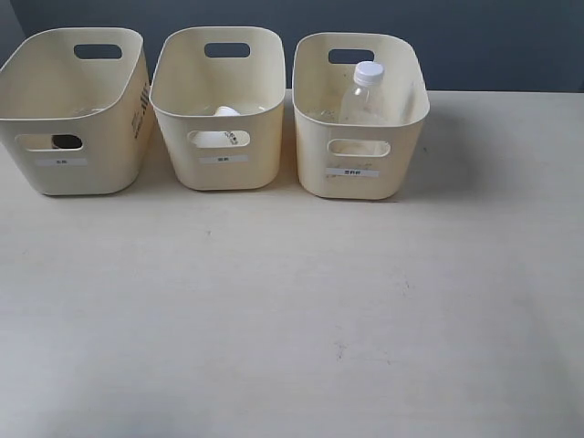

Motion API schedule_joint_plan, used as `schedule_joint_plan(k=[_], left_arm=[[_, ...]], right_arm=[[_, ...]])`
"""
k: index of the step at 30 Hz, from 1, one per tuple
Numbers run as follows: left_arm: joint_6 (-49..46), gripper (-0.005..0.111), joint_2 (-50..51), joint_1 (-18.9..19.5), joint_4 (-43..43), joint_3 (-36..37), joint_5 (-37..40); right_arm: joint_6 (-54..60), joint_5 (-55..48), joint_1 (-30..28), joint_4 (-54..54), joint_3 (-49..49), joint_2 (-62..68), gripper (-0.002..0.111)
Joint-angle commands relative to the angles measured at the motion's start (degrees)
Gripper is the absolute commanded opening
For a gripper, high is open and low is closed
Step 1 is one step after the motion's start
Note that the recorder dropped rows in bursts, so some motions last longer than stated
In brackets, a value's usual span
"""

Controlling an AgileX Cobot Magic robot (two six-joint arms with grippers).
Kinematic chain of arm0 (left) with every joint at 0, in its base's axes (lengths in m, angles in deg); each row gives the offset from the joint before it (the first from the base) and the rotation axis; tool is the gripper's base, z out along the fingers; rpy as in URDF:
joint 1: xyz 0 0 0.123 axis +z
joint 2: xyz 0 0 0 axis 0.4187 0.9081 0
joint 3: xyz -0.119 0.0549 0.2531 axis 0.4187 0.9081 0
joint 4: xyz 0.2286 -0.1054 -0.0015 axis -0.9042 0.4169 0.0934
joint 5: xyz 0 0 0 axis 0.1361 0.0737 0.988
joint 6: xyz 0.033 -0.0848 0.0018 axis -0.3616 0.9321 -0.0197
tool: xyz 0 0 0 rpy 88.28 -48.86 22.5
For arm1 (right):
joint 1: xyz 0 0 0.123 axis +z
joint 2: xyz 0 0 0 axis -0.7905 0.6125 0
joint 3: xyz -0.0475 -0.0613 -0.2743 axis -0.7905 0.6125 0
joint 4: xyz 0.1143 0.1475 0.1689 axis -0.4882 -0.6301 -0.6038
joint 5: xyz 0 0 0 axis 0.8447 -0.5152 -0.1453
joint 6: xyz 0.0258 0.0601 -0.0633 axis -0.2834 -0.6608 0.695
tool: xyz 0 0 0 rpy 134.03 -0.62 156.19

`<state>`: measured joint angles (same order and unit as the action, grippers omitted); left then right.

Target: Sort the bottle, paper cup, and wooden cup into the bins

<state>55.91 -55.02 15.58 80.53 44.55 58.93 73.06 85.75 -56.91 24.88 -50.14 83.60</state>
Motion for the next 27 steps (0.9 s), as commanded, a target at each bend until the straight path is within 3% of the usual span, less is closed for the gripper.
schedule_joint_plan(k=[1, 10, 27], left_arm=[[0.16, 0.0, 0.19, -0.05, -0.1, -0.07, -0.79], [0.16, 0.0, 0.19, -0.05, -0.1, -0.07, -0.79], [0.16, 0.0, 0.19, -0.05, -0.1, -0.07, -0.79]], right_arm=[[0.06, -4.41, -0.4, 0.14, 0.29, -1.6, -0.001], [-0.01, -10.57, -0.19, -7.48, 0.29, -1.6, -0.001], [0.02, -10.51, 0.68, -7.38, 0.29, -1.6, -0.001]])
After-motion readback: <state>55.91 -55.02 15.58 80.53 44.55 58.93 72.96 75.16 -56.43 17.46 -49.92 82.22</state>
